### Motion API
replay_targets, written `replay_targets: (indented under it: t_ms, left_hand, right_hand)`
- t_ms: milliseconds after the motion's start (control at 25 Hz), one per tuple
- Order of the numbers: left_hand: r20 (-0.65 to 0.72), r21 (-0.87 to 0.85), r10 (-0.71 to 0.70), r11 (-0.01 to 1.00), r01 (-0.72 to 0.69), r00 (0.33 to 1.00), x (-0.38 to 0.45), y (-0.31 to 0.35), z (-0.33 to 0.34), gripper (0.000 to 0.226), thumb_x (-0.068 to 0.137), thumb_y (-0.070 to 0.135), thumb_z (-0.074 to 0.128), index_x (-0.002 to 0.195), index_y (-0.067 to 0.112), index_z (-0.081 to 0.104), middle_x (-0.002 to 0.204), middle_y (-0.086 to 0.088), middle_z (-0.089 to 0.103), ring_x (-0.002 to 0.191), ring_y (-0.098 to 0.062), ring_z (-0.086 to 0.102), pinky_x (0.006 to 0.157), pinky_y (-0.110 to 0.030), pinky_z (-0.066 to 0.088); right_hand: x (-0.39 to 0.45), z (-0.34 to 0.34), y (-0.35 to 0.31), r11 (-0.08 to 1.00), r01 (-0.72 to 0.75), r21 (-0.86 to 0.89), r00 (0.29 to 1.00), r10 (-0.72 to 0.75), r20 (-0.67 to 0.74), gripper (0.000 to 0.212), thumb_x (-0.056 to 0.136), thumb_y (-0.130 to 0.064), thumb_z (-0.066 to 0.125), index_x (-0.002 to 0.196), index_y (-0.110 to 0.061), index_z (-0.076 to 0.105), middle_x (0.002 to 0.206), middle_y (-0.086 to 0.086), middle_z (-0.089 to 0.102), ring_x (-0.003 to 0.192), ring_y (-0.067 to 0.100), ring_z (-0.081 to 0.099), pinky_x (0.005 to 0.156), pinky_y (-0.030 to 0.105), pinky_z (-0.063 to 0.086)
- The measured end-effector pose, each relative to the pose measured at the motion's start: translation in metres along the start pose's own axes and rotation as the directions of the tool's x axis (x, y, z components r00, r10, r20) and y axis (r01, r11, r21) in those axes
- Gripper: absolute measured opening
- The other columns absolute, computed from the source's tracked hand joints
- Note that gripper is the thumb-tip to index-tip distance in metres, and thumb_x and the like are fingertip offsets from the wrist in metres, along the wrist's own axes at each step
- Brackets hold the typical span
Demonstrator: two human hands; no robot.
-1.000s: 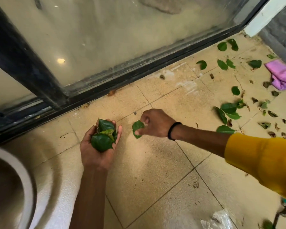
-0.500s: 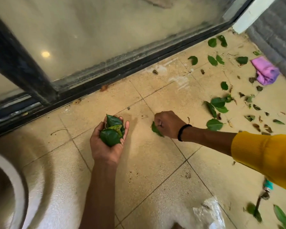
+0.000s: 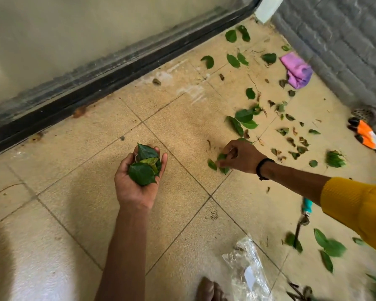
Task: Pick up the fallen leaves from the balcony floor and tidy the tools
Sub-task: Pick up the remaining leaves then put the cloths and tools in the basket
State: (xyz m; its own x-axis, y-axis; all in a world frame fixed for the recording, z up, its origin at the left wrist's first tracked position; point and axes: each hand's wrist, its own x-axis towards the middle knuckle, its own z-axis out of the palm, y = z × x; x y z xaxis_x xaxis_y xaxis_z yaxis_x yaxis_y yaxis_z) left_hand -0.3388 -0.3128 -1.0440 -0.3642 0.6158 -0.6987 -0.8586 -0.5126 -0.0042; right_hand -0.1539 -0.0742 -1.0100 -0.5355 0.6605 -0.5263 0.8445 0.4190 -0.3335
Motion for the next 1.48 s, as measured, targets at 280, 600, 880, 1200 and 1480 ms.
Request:
replay_targets:
  t_ms: [280, 600, 880, 1200, 1480]
  left_hand:
    - [-0.016, 0.035, -0.013, 0.999, 0.014, 1.0, 0.001, -0.014, -0.002, 0.043, 0.098, 0.024, 0.054, 0.135, 0.002, 0.059, 0.13, -0.023, 0.065, 0.11, -0.037, 0.069, 0.086, -0.053, 0.058]
    - [-0.016, 0.088, -0.059, 0.994, 0.06, 0.998, 0.003, -0.036, -0.005, 0.046, 0.097, 0.024, 0.055, 0.138, 0.003, 0.056, 0.133, -0.024, 0.062, 0.113, -0.036, 0.067, 0.087, -0.053, 0.058]
    - [-0.022, 0.143, -0.19, 0.971, 0.191, 0.982, -0.008, -0.088, -0.001, 0.039, 0.098, 0.024, 0.054, 0.131, 0.005, 0.06, 0.113, -0.023, 0.069, 0.1, -0.035, 0.069, 0.088, -0.054, 0.058]
    - [-0.032, 0.203, -0.203, 0.957, 0.205, 0.979, -0.006, -0.097, -0.007, 0.038, 0.097, 0.022, 0.055, 0.13, 0.005, 0.061, 0.115, -0.023, 0.068, 0.101, -0.036, 0.07, 0.086, -0.054, 0.058]
    - [-0.004, 0.188, -0.176, 0.967, 0.174, 0.984, -0.003, -0.088, 0.0, 0.037, 0.098, 0.025, 0.054, 0.13, 0.008, 0.061, 0.114, -0.021, 0.068, 0.104, -0.035, 0.068, 0.091, -0.054, 0.056]
  right_hand:
    - [0.005, 0.04, -0.014, 0.996, 0.083, -0.036, 0.989, -0.087, -0.121, 0.036, 0.081, -0.031, 0.083, 0.101, -0.015, 0.058, 0.089, -0.005, 0.058, 0.078, 0.012, 0.055, 0.059, 0.021, 0.041]
    - [0.013, -0.01, 0.006, 0.981, 0.16, -0.11, 0.937, -0.186, -0.297, 0.006, 0.088, -0.007, 0.068, 0.094, -0.009, 0.068, 0.091, 0.001, 0.066, 0.083, 0.018, 0.06, 0.074, 0.03, 0.052]
    - [0.034, -0.056, 0.067, 0.952, -0.019, -0.306, 0.972, -0.054, -0.23, 0.023, 0.093, -0.008, 0.061, 0.109, -0.016, 0.075, 0.112, 0.01, 0.071, 0.103, 0.03, 0.063, 0.085, 0.037, 0.053]
    - [0.046, -0.089, 0.063, 0.948, -0.143, 0.286, 0.942, 0.219, -0.254, 0.014, 0.09, -0.007, 0.071, 0.103, -0.01, 0.074, 0.103, 0.008, 0.073, 0.084, 0.016, 0.068, 0.071, 0.024, 0.057]
    - [0.019, -0.041, 0.105, 0.923, -0.382, -0.052, 0.922, 0.376, -0.095, 0.052, 0.077, -0.046, 0.083, 0.115, -0.021, 0.059, 0.113, 0.003, 0.055, 0.099, 0.023, 0.055, 0.076, 0.033, 0.046]
